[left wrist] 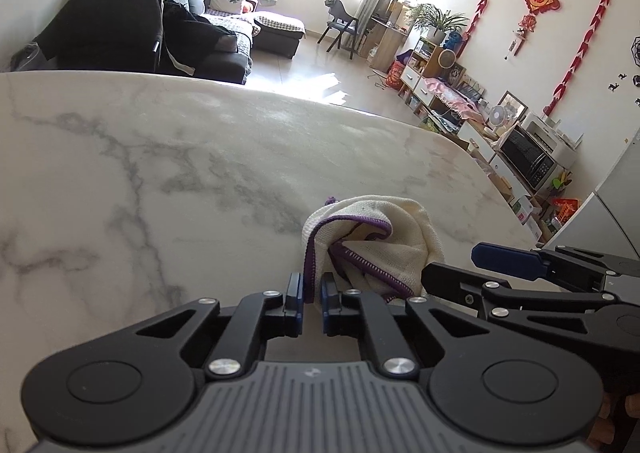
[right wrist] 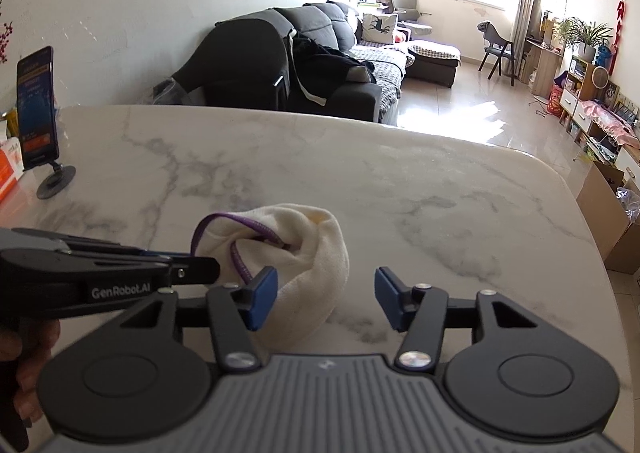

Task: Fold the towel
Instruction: 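Move the left tool to the crumpled cream towel and close on its purple edge, then grasp the towel's purple edge with the right tool beside the left tool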

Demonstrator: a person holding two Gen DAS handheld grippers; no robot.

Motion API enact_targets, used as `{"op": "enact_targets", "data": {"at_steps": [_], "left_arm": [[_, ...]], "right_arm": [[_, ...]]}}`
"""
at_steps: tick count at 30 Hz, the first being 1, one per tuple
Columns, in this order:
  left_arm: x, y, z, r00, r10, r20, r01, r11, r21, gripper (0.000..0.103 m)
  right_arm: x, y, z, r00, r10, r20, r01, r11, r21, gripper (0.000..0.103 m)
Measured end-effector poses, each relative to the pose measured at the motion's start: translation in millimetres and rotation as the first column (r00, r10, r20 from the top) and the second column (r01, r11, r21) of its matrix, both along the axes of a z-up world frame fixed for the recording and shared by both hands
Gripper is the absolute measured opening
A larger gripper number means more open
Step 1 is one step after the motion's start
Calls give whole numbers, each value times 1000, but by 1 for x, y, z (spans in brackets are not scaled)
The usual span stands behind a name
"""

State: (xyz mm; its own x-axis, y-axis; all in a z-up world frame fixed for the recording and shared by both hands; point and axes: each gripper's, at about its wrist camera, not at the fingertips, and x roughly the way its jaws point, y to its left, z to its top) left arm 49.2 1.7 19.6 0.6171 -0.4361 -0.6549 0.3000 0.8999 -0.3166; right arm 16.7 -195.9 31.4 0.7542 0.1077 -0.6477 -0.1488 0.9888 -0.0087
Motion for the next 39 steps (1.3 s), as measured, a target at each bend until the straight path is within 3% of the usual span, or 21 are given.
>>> {"op": "enact_targets", "data": {"at_steps": [14, 18, 21, 36, 39], "left_arm": [[-3, 2, -4, 1000, -10, -8, 10, 1000, -7, 7], [-3, 2, -5, 1000, -5, -7, 5, 1000, -6, 7], [-3, 3, -5, 1000, 1, -9, -1, 1000, -5, 7], [-7, 17, -1, 998, 58, 14, -58, 998, 3, 6], [-9, 22, -1, 998, 68, 13, -68, 998, 3, 6]], "right_arm": [[15, 30, -12, 995, 97, 19, -97, 995, -32, 38], [15, 27, -14, 995, 90, 29, -89, 995, -36, 20], [12, 23, -13, 996, 83, 37, -82, 996, -29, 15], [0, 0, -5, 999, 8, 51, -9, 1000, 18, 14], [-2, -4, -4, 999, -7, 51, 6, 1000, 27, 18]]}}
